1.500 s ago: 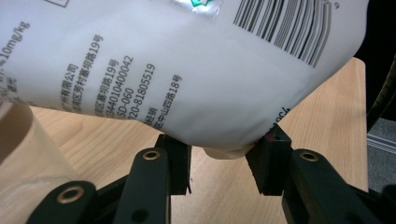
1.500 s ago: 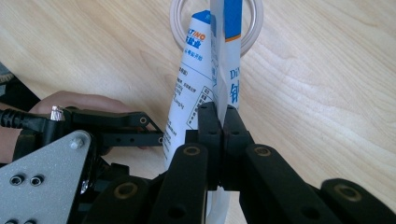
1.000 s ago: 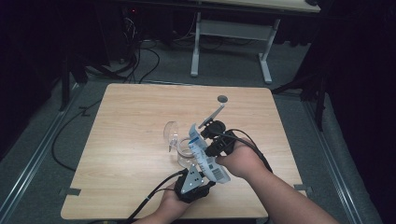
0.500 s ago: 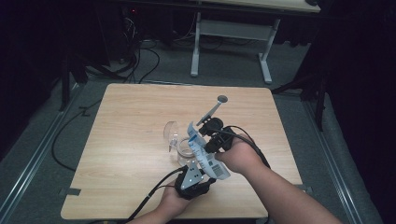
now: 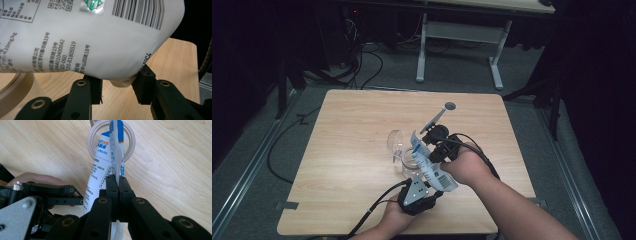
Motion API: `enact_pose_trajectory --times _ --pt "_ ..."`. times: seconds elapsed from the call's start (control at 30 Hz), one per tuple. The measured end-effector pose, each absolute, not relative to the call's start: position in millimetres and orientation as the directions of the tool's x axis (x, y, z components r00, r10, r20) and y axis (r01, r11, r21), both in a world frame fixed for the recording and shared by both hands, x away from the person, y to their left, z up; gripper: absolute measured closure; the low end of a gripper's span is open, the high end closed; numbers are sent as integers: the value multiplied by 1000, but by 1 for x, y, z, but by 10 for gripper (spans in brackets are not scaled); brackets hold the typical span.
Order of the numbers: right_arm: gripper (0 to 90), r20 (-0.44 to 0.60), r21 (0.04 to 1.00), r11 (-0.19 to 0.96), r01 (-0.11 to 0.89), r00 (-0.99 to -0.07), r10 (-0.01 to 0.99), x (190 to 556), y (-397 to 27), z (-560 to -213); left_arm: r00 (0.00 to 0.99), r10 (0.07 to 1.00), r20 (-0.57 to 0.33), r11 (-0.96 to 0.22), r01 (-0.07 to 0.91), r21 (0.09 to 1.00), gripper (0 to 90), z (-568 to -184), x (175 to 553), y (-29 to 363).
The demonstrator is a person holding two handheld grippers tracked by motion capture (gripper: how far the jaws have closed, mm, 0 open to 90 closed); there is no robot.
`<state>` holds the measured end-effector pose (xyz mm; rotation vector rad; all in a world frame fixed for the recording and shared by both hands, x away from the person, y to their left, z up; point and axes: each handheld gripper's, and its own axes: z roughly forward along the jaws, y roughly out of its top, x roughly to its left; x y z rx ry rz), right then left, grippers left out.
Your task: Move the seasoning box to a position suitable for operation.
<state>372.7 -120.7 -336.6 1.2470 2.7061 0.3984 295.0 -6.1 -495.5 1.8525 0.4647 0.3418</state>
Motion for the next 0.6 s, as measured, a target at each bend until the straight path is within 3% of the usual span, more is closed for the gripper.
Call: enact_pose_trajectory --times 0.6 --pt "900 -20 295 632 717 -656 754 377 -117 -337 879 476 -5 -280 157 947 636 -493 297 -5"
